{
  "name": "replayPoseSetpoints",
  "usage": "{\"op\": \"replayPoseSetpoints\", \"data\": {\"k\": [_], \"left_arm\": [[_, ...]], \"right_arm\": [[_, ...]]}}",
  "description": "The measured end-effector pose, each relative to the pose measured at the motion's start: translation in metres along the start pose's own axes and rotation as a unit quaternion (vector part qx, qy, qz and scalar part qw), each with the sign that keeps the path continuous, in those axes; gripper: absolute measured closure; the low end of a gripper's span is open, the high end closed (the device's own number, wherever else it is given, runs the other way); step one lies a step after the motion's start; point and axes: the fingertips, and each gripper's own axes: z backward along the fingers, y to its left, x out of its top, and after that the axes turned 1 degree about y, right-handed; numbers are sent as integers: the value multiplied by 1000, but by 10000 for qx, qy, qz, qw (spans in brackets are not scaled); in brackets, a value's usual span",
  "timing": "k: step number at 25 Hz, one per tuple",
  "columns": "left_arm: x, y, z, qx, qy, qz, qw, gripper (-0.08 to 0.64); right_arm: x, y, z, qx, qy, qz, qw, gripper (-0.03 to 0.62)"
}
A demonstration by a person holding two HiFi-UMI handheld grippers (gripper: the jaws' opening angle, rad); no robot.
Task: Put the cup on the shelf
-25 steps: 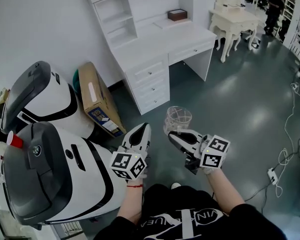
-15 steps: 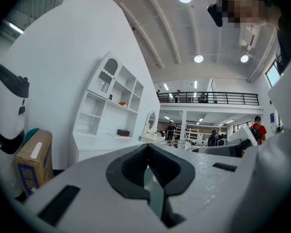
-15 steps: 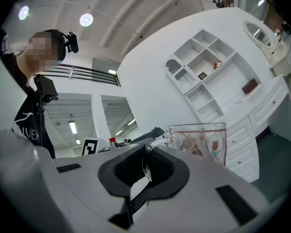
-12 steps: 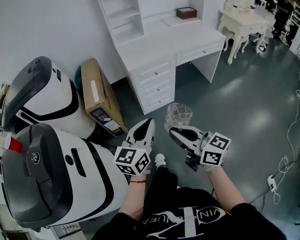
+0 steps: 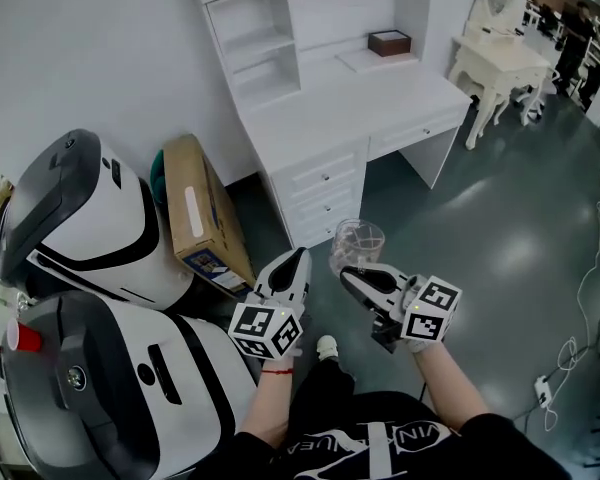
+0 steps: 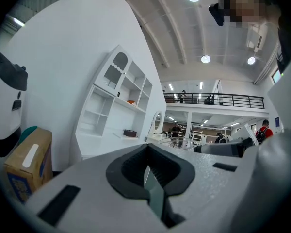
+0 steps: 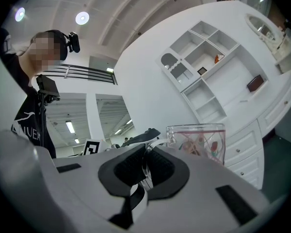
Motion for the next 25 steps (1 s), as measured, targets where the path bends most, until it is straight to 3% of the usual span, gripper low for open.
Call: {"op": "replayPoseSetpoints", "data": {"k": [10, 25], "left_arm": [[17, 76, -54, -1, 137, 100, 9999, 554], [30, 163, -114, -1, 194, 189, 9996, 554]], "right_arm": [[25, -61, -69, 101, -167, -332, 9993, 580], [49, -138, -142, -82, -188, -361, 9991, 580]]}}
